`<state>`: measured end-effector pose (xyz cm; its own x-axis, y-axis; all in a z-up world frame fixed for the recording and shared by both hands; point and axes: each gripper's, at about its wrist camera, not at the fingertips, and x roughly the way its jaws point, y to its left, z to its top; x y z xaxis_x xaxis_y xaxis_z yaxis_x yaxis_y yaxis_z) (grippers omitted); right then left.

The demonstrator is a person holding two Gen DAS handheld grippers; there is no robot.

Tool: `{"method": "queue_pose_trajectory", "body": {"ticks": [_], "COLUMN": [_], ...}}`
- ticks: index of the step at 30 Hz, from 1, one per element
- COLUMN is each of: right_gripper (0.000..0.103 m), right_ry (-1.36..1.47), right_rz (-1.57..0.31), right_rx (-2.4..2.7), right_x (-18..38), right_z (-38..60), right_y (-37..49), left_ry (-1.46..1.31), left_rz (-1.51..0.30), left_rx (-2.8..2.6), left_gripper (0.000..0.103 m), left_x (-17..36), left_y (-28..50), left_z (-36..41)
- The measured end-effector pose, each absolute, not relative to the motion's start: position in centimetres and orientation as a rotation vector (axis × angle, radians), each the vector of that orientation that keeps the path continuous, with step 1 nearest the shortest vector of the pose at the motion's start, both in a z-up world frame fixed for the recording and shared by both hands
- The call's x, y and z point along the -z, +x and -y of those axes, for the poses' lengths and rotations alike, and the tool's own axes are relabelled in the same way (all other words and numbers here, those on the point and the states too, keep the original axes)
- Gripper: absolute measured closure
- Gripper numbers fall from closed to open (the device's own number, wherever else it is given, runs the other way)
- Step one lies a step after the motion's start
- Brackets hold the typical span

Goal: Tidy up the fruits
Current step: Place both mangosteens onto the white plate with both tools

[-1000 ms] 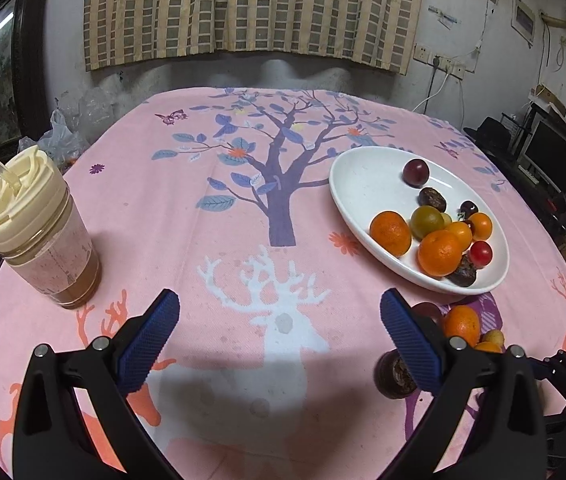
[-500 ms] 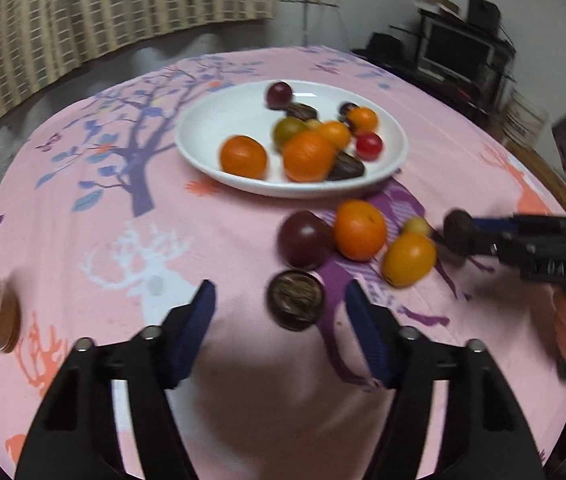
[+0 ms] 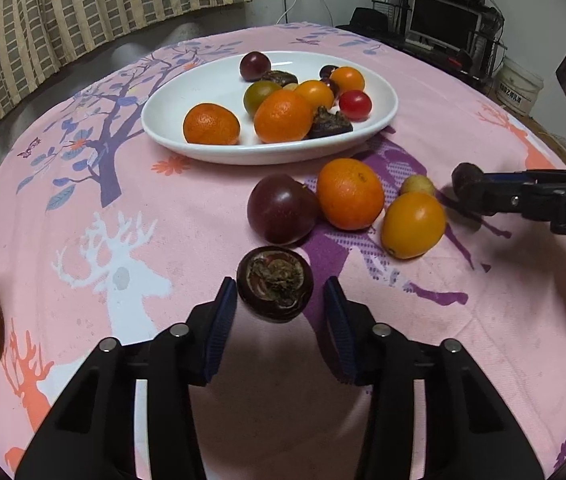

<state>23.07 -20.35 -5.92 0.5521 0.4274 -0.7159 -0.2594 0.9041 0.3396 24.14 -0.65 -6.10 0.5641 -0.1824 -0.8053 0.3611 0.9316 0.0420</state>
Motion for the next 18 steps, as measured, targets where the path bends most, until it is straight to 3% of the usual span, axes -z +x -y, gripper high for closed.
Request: {"method": "queue_pose_trajectory", "body": {"ticks": [2,7,12,18], "right_gripper": [0.060,0.060,0.060,0.060], "right_ry": [0.206,0.217,0.258,0.296], "right_rz": [-0.898,-0.898,-0.795,-0.632], "right_rx": [-0.409,-0.413,-0.483,-0.439], "right_x": [5.9,6.0,4.2,0.8], "right_z": [20.4,20.6,20.6,19.2], "right_y": [23.1,23.1,22.2,25.8], "left_ry": [0.203,0.160,0.060,-0.036], "left_rz": [-0.921,-0.936,-0.819,-0.723], "left_rx": [0.327,0.323,0.369,0.312], "left_gripper": [0.065,0.065,0.065,0.065], "left_x": [6.1,5.6,1.6,-2.8], "left_y": [24.1,23.6,22.0,27.8], "left_z": [0.6,0.0,-0.8,-0.7]}}
